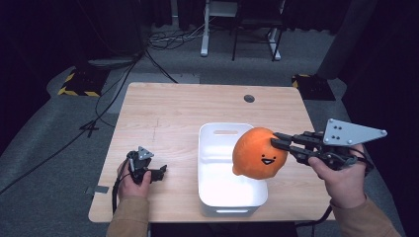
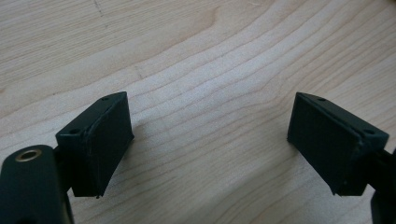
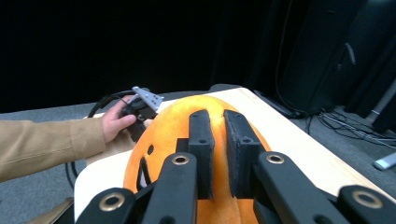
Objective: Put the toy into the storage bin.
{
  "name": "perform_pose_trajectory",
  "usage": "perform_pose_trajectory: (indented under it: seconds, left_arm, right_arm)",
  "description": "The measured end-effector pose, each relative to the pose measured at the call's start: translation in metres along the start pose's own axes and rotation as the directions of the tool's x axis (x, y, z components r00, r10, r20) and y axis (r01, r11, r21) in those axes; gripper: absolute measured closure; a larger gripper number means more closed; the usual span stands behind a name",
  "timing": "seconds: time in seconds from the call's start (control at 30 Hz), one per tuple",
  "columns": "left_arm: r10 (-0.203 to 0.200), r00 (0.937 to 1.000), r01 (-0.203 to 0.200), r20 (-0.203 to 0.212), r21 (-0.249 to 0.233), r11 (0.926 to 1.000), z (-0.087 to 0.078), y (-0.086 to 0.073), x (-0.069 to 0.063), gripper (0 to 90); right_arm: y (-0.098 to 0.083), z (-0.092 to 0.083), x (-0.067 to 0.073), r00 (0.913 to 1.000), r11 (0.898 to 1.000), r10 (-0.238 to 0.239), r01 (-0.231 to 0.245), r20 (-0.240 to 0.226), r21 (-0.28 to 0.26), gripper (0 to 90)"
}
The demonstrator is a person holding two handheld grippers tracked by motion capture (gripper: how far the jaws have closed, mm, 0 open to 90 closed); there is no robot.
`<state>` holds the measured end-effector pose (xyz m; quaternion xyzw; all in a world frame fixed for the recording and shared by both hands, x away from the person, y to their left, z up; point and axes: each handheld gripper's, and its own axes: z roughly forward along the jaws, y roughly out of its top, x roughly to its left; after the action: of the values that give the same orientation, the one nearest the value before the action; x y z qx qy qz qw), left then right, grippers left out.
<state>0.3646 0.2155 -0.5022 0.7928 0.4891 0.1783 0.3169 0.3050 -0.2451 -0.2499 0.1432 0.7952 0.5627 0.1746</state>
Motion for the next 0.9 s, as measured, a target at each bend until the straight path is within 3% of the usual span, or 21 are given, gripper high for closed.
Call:
perform_pose_trajectory:
  seconds: [0.37,0.9]
  left_arm:
    - [0.000,1.0000,0.000,0.000,0.000,1.0000,0.000,0.000,0.000,14.3]
    - [0.000,1.0000,0.000,-0.001,0.000,1.0000,0.000,0.000,0.000,14.3]
  right_arm:
    - [-0.001,0.016,0.017,0.9977,0.999,-0.028,0.030,-0.062,0.024,82.6]
    - [-0.026,0.033,0.028,0.9914,0.996,0.013,-0.002,-0.130,0.089,82.5]
